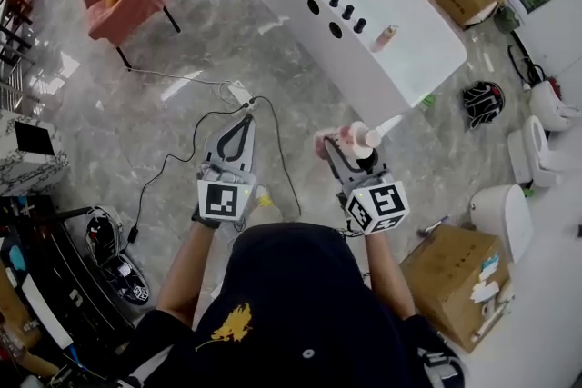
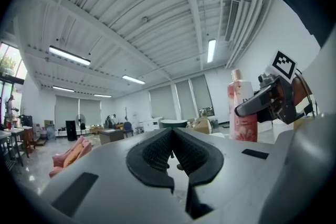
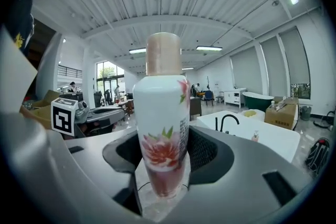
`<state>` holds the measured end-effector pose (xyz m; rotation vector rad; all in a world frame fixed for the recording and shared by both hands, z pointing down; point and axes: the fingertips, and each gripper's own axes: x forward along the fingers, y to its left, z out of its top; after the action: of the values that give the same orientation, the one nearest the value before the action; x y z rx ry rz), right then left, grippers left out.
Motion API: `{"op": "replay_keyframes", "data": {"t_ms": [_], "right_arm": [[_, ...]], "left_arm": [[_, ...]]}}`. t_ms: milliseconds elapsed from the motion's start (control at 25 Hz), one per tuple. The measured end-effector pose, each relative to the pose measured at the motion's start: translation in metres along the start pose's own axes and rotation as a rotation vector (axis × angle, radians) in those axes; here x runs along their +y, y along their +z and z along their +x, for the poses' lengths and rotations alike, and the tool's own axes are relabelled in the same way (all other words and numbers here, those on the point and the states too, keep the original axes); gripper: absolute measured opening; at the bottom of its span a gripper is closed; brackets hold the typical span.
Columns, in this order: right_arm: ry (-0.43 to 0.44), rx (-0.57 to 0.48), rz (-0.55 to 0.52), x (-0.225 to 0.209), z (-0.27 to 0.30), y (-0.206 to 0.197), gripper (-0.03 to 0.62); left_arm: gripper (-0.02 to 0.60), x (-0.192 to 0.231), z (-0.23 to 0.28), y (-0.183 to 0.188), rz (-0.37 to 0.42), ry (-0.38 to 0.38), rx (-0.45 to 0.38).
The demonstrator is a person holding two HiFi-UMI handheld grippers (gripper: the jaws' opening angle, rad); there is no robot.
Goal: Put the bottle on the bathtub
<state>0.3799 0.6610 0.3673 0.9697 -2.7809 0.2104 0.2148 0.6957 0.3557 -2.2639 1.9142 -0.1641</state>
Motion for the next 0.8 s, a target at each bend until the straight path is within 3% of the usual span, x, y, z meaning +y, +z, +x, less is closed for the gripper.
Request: {"op": "replay_keyframes", "data": {"t_ms": [160, 280, 400, 720, 800], "right_arm": [[0.022, -0.003, -0.021, 0.003, 0.079, 0.027, 0.228], [0.03, -0.008, -0.022, -0.007, 0.129, 0.039, 0.229], [0.043, -0.01, -0.02, -0.027, 0.181, 0.047, 0.229], [0.07, -0.006, -0.006, -0.133, 0.346, 0.068, 0.229], [0.076, 0.004, 0.009, -0.171, 0.386, 0.079, 0.228]], "left_arm": [[0.018, 0.067, 0.038, -0.011, 0.01, 0.011, -0.021], [0.018, 0.1, 0.07, -0.022, -0.018, 0.019, -0.008], [0.018, 0.129, 0.11, -0.034, 0.005, 0.02, 0.008], [0.018, 0.208, 0.284, -0.074, 0.058, 0.017, 0.079], [0.018, 0.224, 0.342, -0.074, 0.023, 0.017, 0.088]]}}
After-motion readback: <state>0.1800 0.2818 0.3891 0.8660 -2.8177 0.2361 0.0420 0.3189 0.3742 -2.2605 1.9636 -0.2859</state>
